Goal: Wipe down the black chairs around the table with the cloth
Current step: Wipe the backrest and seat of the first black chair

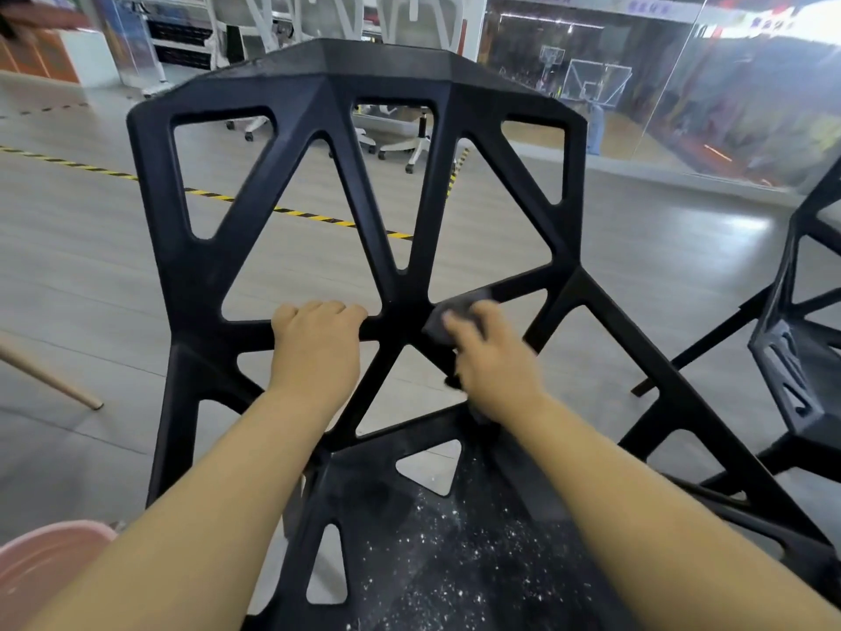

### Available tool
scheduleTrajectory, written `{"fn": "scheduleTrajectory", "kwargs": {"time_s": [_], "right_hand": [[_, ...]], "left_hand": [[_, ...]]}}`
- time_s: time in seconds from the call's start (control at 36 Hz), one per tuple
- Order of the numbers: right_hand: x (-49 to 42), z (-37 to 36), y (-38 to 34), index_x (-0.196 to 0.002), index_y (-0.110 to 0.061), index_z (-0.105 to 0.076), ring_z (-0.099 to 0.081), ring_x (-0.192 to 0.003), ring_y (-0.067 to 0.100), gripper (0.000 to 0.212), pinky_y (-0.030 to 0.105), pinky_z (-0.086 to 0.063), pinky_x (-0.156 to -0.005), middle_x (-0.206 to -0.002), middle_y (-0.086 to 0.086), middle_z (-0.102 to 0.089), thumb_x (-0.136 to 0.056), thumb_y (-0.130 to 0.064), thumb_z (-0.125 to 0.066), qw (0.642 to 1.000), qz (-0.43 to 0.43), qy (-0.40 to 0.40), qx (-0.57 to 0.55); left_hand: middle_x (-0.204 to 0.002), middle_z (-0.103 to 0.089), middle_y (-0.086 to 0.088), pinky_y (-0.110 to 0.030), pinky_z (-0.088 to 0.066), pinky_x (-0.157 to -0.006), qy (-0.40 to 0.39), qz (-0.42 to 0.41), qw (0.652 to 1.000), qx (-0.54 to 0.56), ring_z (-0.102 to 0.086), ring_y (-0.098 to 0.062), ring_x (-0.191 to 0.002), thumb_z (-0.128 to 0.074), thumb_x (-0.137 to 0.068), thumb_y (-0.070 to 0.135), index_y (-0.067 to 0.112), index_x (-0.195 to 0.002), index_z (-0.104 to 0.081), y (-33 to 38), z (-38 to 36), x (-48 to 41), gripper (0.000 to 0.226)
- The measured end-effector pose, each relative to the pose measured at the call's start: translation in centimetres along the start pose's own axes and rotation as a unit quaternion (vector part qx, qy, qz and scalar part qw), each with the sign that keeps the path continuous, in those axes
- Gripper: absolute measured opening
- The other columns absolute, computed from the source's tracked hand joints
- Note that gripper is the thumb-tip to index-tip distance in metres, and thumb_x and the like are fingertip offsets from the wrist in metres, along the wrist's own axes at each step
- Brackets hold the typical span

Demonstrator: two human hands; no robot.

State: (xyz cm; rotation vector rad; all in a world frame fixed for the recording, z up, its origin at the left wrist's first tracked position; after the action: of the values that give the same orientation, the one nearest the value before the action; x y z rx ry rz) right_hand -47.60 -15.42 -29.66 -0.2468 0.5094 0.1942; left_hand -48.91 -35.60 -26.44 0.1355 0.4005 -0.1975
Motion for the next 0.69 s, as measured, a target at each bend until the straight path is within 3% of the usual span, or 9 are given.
{"fn": "scheduleTrajectory", "kwargs": {"time_s": [0.08,0.14,0.19,0.25,0.33,0.47,0.56,0.61,0.69], "right_hand": [[-0.6,2.2,2.9,-0.130,-0.009,-0.052,-0.052,-0.099,0.037,0.039,0.035,-0.041,-0.071,-0.128,0.016,-0.038,-0.091,-0.011,-0.049,0.978,-0.164,0.122,-0.050],[-0.8,2.5,3.6,-0.133,-0.007,-0.048,-0.051,-0.098,0.032,0.041,0.030,-0.036,-0.071,-0.128,0.015,-0.034,-0.092,-0.011,-0.052,0.966,-0.216,0.130,-0.065],[-0.6,2.2,2.7,-0.133,-0.004,-0.047,-0.052,-0.099,0.033,0.043,0.029,-0.038,-0.072,-0.127,0.017,-0.035,-0.092,-0.011,-0.055,0.968,-0.211,0.116,-0.065],[0.0,1.1,0.7,-0.133,-0.004,-0.049,-0.054,-0.098,0.039,0.046,0.037,-0.043,-0.076,-0.130,0.020,-0.037,-0.088,-0.010,-0.058,0.985,-0.155,0.054,-0.061],[2.0,-1.6,-2.1,-0.142,-0.012,-0.039,-0.054,-0.099,0.041,0.053,0.042,-0.045,-0.080,-0.142,0.014,-0.030,-0.092,-0.020,-0.055,0.991,-0.083,-0.104,-0.012],[3.1,-1.3,-2.7,-0.144,-0.017,-0.034,-0.052,-0.105,0.035,0.052,0.038,-0.046,-0.084,-0.141,0.008,-0.026,-0.095,-0.025,-0.049,0.984,-0.112,-0.139,-0.010],[4.4,-0.9,-2.4,-0.141,-0.024,-0.039,-0.052,-0.107,0.030,0.047,0.035,-0.045,-0.083,-0.137,0.002,-0.029,-0.095,-0.027,-0.048,0.966,-0.068,-0.250,0.002],[5.8,-0.7,-2.5,-0.138,-0.029,-0.045,-0.052,-0.109,0.027,0.044,0.036,-0.046,-0.084,-0.133,-0.002,-0.034,-0.095,-0.029,-0.049,0.950,-0.048,-0.309,0.001],[7.4,-0.5,-2.6,-0.135,-0.032,-0.049,-0.051,-0.113,0.023,0.042,0.033,-0.043,-0.087,-0.134,-0.007,-0.036,-0.093,-0.029,-0.051,0.952,-0.048,-0.301,-0.017]], "left_hand": [[-0.094,-0.059,0.008,-0.029,-0.006,-0.066,0.001,0.003,1.000,0.012,-0.052,-0.020,-0.094,-0.048,-0.089,0.006,0.026,-0.111,-0.059,0.0,-0.1,-0.1,0.032],[-0.093,-0.059,0.007,-0.029,-0.007,-0.066,0.001,0.001,1.000,0.012,-0.052,-0.019,-0.093,-0.048,-0.089,0.005,0.025,-0.110,-0.059,0.1,-0.2,-0.2,0.031],[-0.092,-0.058,0.007,-0.029,-0.008,-0.066,0.001,0.001,1.000,0.011,-0.052,-0.019,-0.093,-0.048,-0.089,0.005,0.025,-0.109,-0.059,0.0,-0.1,-0.2,0.030],[-0.094,-0.058,0.007,-0.029,-0.007,-0.066,0.002,-0.001,1.000,0.010,-0.051,-0.019,-0.094,-0.048,-0.089,0.005,0.025,-0.110,-0.059,0.0,-0.1,-0.2,0.031],[-0.096,-0.058,0.008,-0.028,-0.007,-0.067,-0.001,-0.006,1.000,0.013,-0.050,-0.018,-0.097,-0.047,-0.089,0.004,0.026,-0.113,-0.059,0.0,0.1,-0.1,0.034],[-0.106,-0.059,0.007,-0.027,-0.010,-0.071,-0.016,-0.035,0.999,0.029,-0.050,-0.019,-0.103,-0.046,-0.090,0.003,0.024,-0.122,-0.056,-0.3,0.7,0.2,0.039],[-0.124,-0.053,0.009,-0.029,-0.020,-0.086,-0.059,-0.067,0.996,0.024,-0.047,-0.018,-0.114,-0.042,-0.095,0.009,0.022,-0.131,-0.048,-0.5,1.6,0.5,0.038],[-0.130,-0.048,0.008,-0.031,-0.025,-0.094,-0.083,-0.105,0.991,0.001,-0.044,-0.017,-0.119,-0.040,-0.097,0.014,0.020,-0.129,-0.046,-0.7,2.2,0.8,0.033],[-0.128,-0.050,0.004,-0.029,-0.029,-0.099,-0.087,-0.131,0.987,0.008,-0.042,-0.017,-0.124,-0.040,-0.098,0.019,0.015,-0.118,-0.052,-1.1,3.3,1.8,0.024]]}}
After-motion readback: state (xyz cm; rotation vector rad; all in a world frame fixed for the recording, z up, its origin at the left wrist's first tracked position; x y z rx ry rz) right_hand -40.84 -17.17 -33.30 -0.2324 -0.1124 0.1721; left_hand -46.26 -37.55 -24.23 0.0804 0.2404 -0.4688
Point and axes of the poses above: each hand's wrist, its own x-axis away from the middle knuckle, its own z-axis out of the back of the hand, y = z × x, the point moved 2 cm from there along -x, towards the middle knuckle
